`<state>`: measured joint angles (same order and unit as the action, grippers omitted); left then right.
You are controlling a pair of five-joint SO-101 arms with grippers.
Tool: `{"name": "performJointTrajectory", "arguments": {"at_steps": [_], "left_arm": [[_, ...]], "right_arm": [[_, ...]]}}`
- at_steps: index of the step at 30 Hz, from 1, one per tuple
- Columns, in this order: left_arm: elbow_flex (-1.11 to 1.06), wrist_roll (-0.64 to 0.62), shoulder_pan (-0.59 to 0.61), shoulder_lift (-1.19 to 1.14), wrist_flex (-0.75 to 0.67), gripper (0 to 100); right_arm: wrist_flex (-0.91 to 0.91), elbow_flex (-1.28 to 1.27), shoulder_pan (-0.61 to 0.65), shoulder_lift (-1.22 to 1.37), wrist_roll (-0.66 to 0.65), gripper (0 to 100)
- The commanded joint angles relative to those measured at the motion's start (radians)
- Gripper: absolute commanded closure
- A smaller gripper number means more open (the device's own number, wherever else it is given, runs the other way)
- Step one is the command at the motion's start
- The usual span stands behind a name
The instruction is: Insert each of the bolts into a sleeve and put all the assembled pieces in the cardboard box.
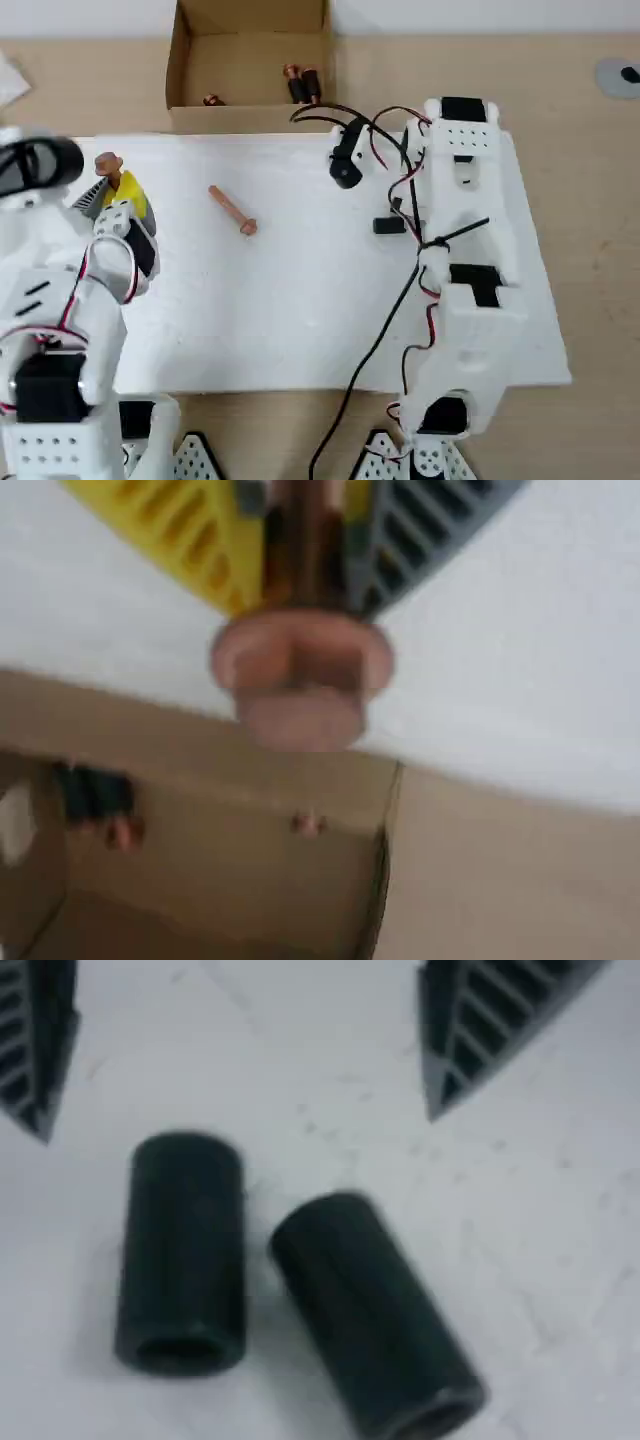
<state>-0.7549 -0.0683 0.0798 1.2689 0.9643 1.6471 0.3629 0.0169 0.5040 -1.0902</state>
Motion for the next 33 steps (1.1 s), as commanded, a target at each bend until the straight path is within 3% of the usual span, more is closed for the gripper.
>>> {"name": "performJointTrajectory", "arguments": {"at_steps": [1, 15, 33], "left_arm": [[-0.068, 0.002, 0.009, 0.073, -0.077, 100], [-0.11, 0.003, 0.015, 0.125, -0.074, 100], [-0.109, 0.003, 0.018, 0.125, -0.072, 100]], "right_arm": [[-0.002, 0.102, 0.012, 0.045, -0.028, 72.1], [0.017, 0.283, -0.001, 0.262, -0.064, 72.1], [0.117, 0.309, 0.004, 0.344, -0.101, 72.1]]}}
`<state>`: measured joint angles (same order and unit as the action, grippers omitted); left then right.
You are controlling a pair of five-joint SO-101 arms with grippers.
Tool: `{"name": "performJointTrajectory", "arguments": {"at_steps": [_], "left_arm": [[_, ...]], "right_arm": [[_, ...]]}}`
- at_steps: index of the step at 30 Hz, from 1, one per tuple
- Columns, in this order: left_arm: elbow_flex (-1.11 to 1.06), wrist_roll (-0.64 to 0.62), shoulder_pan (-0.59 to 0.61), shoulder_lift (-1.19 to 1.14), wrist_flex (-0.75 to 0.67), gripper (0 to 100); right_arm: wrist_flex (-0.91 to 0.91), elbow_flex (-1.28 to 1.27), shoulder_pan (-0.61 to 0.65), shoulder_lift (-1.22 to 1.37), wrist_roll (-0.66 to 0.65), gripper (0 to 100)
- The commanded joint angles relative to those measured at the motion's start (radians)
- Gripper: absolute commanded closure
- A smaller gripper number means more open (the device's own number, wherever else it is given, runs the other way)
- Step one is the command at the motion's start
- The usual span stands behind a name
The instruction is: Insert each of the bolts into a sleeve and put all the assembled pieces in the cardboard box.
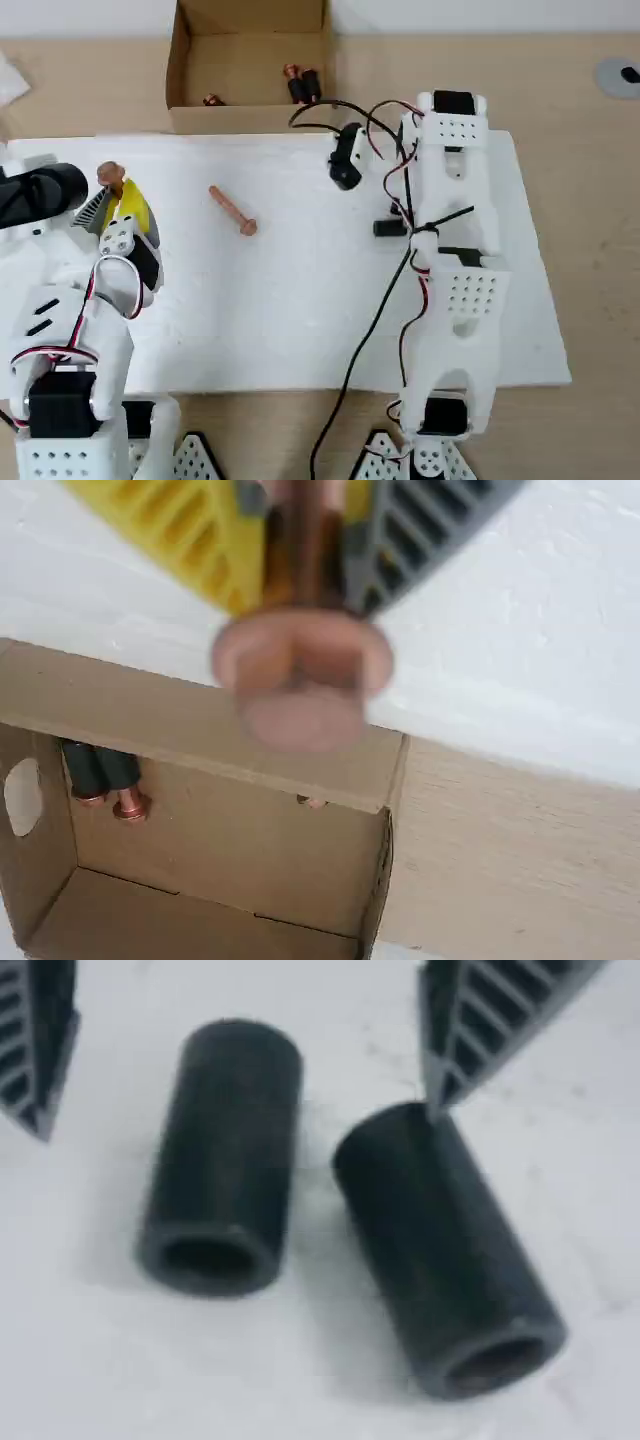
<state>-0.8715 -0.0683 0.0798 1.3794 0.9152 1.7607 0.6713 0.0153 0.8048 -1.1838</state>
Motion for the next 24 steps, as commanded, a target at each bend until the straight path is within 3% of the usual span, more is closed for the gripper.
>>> {"name": "performJointTrajectory", "arguments": {"at_steps": [1, 16, 24], "left_arm": [[0.008, 0.003, 0.018, 0.015, -0.023, 100], [0.015, 0.003, 0.018, 0.016, 0.012, 100], [0.017, 0.003, 0.018, 0.016, 0.012, 100]], "right_arm": [[0.003, 0.001, 0.005, 0.047, -0.008, 72.1], [-0.002, 0.001, 0.008, 0.053, -0.008, 72.7], [-0.002, 0.001, 0.008, 0.053, -0.008, 89.6]]}}
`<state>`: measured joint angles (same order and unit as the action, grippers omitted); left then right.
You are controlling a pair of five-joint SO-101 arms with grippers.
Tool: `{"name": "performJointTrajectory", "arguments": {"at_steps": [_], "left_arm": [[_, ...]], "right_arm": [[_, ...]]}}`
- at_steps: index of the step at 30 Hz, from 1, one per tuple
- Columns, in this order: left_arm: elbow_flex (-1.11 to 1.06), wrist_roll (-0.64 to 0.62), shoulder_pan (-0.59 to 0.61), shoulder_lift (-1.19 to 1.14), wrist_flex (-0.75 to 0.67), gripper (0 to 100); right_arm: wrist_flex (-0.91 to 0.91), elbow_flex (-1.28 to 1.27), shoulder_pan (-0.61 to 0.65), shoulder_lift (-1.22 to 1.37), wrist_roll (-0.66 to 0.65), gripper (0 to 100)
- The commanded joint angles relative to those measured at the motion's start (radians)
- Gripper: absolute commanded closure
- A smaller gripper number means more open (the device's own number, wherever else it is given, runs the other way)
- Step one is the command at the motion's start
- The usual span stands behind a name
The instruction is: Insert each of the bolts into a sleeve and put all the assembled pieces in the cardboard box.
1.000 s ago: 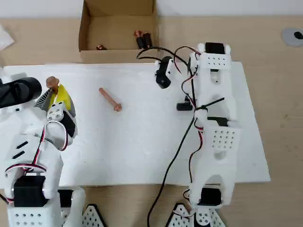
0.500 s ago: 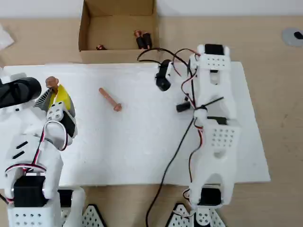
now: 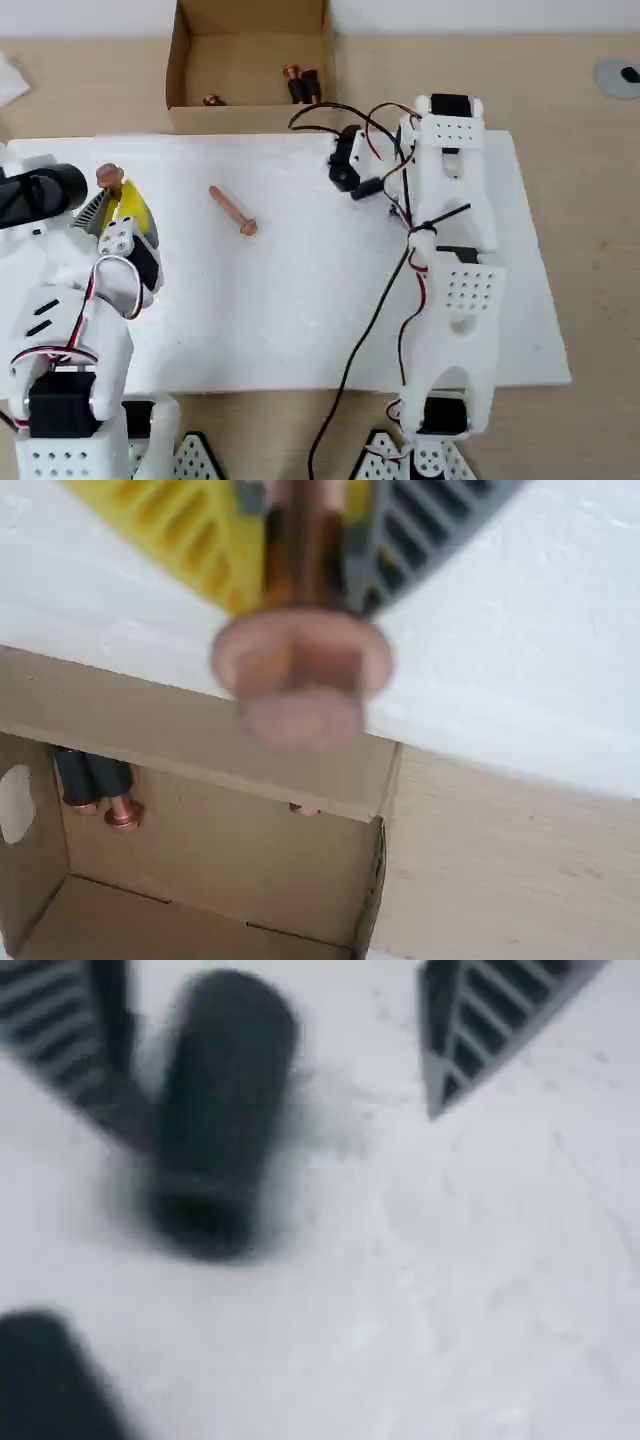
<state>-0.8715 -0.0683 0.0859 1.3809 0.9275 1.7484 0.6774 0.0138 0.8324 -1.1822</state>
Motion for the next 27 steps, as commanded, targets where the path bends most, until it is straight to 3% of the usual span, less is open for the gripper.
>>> {"name": "performJointTrajectory", "arguments": {"at_steps": [1, 6, 14, 22, 27], "left_arm": [[0.017, 0.003, 0.012, 0.015, 0.0, 100], [0.017, 0.003, 0.012, 0.015, 0.0, 100], [0.035, 0.003, 0.005, 0.015, -0.006, 100], [0.064, 0.003, 0.005, 0.012, -0.008, 100], [0.057, 0.003, 0.005, 0.007, -0.005, 100]], "right_arm": [[0.011, -0.005, 0.01, 0.025, -0.009, 91.6], [0.011, -0.004, 0.01, 0.025, -0.009, 98.8], [0.038, 0.127, -0.007, 0.018, 0.057, 98.8], [0.04, 0.303, -0.001, -0.188, 0.327, 98.9], [0.04, 0.298, 0.016, -0.489, 0.672, 98.9]]}}
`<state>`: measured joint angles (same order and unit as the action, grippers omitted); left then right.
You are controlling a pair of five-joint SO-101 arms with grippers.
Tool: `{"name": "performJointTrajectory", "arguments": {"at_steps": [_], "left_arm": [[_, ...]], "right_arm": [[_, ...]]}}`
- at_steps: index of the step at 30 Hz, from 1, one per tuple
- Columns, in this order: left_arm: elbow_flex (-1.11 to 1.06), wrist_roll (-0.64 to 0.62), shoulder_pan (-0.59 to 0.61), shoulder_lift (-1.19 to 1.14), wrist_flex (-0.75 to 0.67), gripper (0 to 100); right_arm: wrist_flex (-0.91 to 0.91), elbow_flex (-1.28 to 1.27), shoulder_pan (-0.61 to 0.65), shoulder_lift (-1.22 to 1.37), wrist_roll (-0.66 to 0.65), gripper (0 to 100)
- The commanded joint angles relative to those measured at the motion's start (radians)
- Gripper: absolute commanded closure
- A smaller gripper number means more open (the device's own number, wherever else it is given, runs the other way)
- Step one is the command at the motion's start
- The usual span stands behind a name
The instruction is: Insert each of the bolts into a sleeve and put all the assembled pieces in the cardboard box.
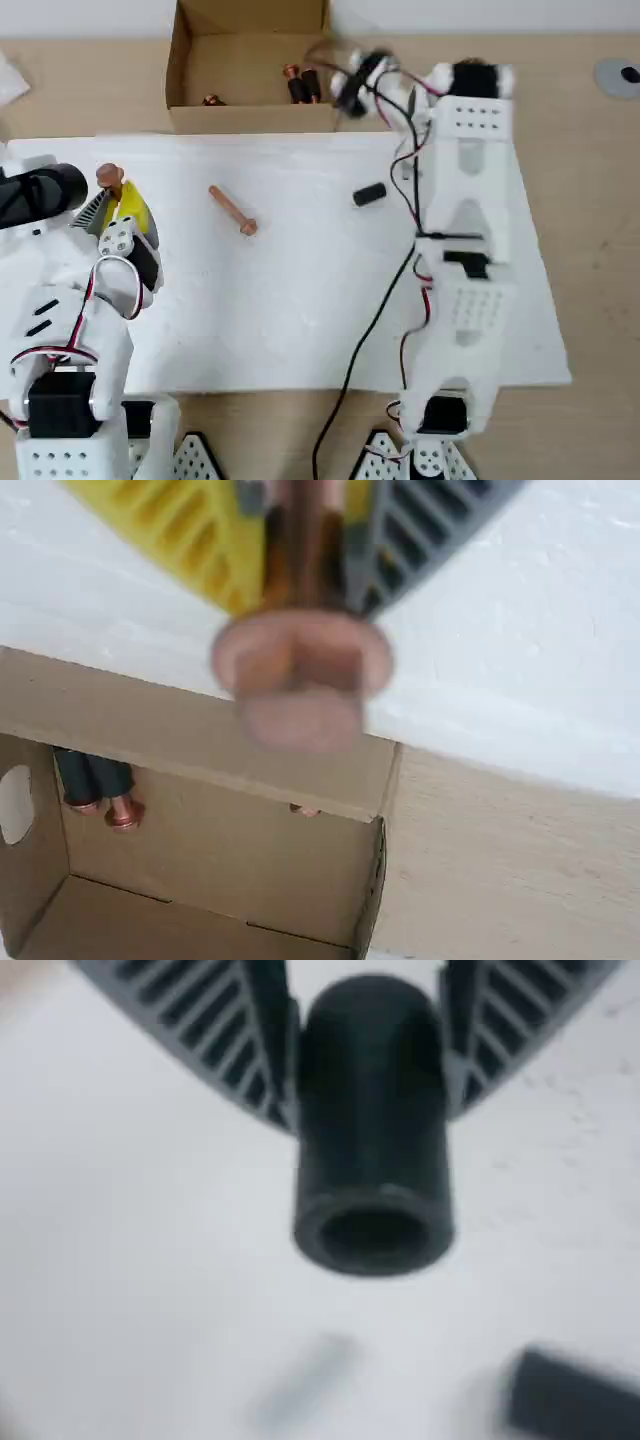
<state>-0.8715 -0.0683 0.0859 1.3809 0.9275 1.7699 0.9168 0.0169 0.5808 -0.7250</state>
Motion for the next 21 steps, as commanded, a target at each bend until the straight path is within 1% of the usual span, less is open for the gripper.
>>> {"name": "performJointTrajectory", "arguments": {"at_steps": [1, 3, 5, 13, 15, 18, 21], "left_arm": [[0.057, 0.003, 0.003, 0.007, -0.005, 100], [0.061, 0.003, 0.003, 0.007, -0.006, 100], [0.064, 0.003, 0.003, 0.007, -0.006, 100], [0.066, 0.003, 0.003, 0.012, -0.002, 100], [0.066, 0.003, 0.003, 0.012, -0.002, 100], [0.066, 0.003, 0.003, 0.007, -0.006, 100], [0.066, 0.003, 0.0, 0.007, -0.009, 100]], "right_arm": [[0.018, 0.058, 0.013, -0.289, 0.31, 98.9], [0.018, 0.038, 0.007, -0.392, 0.468, 98.9], [0.018, -0.015, 0.008, -0.489, 0.574, 98.8], [0.015, -0.311, 0.03, -0.946, 0.802, 98.8], [0.012, -0.369, 0.064, -1.072, 0.836, 98.8], [-0.008, -0.483, 0.107, -1.227, 0.825, 98.8], [-0.08, -0.664, 0.116, -1.325, 0.804, 98.8]]}}
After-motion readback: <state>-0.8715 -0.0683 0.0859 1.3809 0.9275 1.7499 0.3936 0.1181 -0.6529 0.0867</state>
